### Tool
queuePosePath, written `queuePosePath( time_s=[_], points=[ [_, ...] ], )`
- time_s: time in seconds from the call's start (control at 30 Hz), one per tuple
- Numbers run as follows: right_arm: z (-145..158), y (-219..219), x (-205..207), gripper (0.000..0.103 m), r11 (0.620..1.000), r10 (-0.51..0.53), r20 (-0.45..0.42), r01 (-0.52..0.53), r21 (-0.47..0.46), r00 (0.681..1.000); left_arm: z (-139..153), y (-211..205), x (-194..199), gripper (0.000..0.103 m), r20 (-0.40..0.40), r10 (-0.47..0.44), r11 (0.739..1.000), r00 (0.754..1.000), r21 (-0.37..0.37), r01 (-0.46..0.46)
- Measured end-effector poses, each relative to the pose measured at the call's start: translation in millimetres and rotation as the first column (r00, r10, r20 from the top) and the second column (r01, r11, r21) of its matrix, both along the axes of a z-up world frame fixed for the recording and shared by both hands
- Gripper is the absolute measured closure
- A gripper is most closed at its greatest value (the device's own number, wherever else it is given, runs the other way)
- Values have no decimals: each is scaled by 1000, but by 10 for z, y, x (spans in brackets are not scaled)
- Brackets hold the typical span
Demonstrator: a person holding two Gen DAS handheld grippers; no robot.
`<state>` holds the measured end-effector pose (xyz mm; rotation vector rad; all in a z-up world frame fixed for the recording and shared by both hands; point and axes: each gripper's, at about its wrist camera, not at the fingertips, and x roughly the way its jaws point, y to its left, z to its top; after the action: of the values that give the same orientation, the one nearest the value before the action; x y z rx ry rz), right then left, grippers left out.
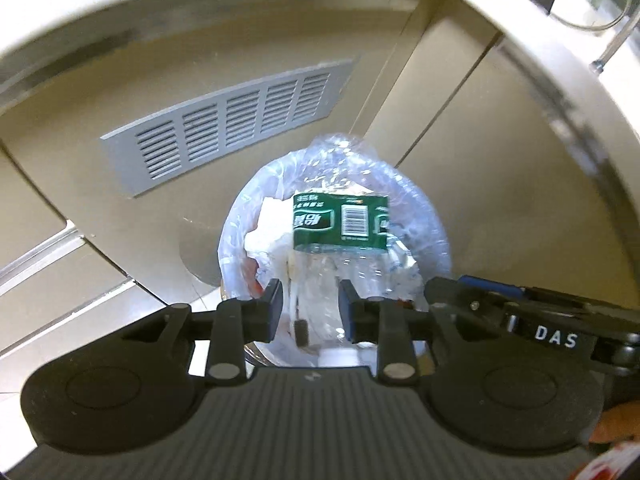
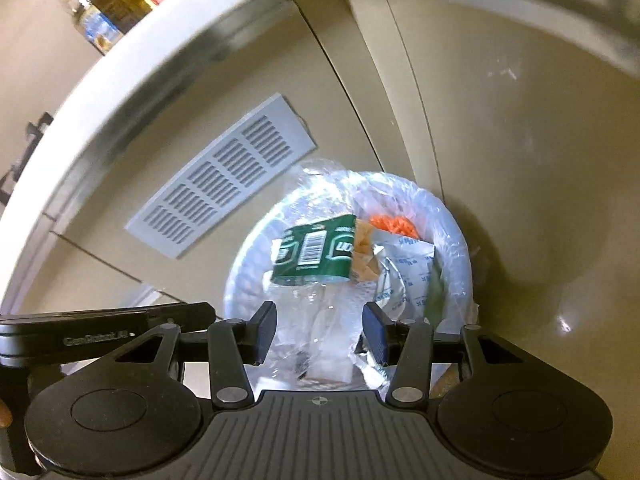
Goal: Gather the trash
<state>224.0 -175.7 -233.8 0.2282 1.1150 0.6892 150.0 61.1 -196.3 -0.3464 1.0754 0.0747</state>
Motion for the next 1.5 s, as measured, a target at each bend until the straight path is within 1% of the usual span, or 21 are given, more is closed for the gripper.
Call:
queuePosePath(
  time_s=[0.07,0.13,0.17,0.2,0.27,0.33,0.43,0.5,0.57,0.63,0.67,0.7,0.83,0.93,1.13,1.23,1.4,1.5],
  points=[
    [101,-69,-52,55,1000,8,3,-8,9,1000,158,-5,-93,70,10,-1,1000,1000,20,1],
    [215,-125,-111,55,1000,13,16,-13,5,1000,335,-35,-183,70,36,-9,999,999,54,7],
    [272,-152,-141,53,1000,14,24,-14,-2,1000,427,-46,-226,70,50,-15,997,999,72,12],
    [333,-170,-172,51,1000,8,40,-8,-10,999,516,-56,-267,69,66,-22,996,998,88,17],
    [492,-234,-247,38,1000,-12,74,14,-21,997,694,-65,-327,68,93,-38,994,995,102,29],
    [668,-284,-332,34,999,-44,105,46,-14,994,872,-67,-371,67,114,-60,993,992,105,48],
    [941,-350,-491,30,995,-104,156,104,9,982,1137,-42,-446,60,152,-98,990,984,120,80],
    [1129,-346,-629,28,989,-145,186,146,5,972,1318,-30,-507,55,176,-137,984,975,135,114],
    [1309,-328,-794,28,980,-193,217,197,3,957,1497,-5,-594,53,194,-190,975,962,150,162],
    [1482,-293,-998,27,969,-243,244,248,11,939,1661,19,-719,47,220,-236,965,947,167,202],
    [1562,-269,-1095,27,964,-262,251,267,13,932,1728,36,-787,41,236,-254,961,938,172,217],
    [1638,-237,-1207,27,958,-280,260,286,15,924,1790,52,-856,38,251,-268,957,930,178,228],
    [1894,-72,-1632,26,942,-321,297,335,2,899,2010,140,-1166,36,300,-305,947,904,197,254],
    [2029,52,-1917,25,932,-344,308,362,-4,887,2151,204,-1426,34,325,-322,942,890,207,265],
    [2203,250,-2345,25,927,-350,303,374,-24,887,2274,272,-1828,33,318,-357,929,878,217,299],
    [2245,290,-2490,25,929,-342,298,369,-38,891,2278,289,-1941,33,311,-350,932,884,213,294],
    [2317,313,-2668,25,931,-314,307,354,-85,899,2283,281,-2129,33,303,-359,929,883,211,305],
    [2342,299,-2720,25,934,-296,318,343,-104,901,2283,261,-2204,33,294,-350,931,889,219,294]
  ],
)
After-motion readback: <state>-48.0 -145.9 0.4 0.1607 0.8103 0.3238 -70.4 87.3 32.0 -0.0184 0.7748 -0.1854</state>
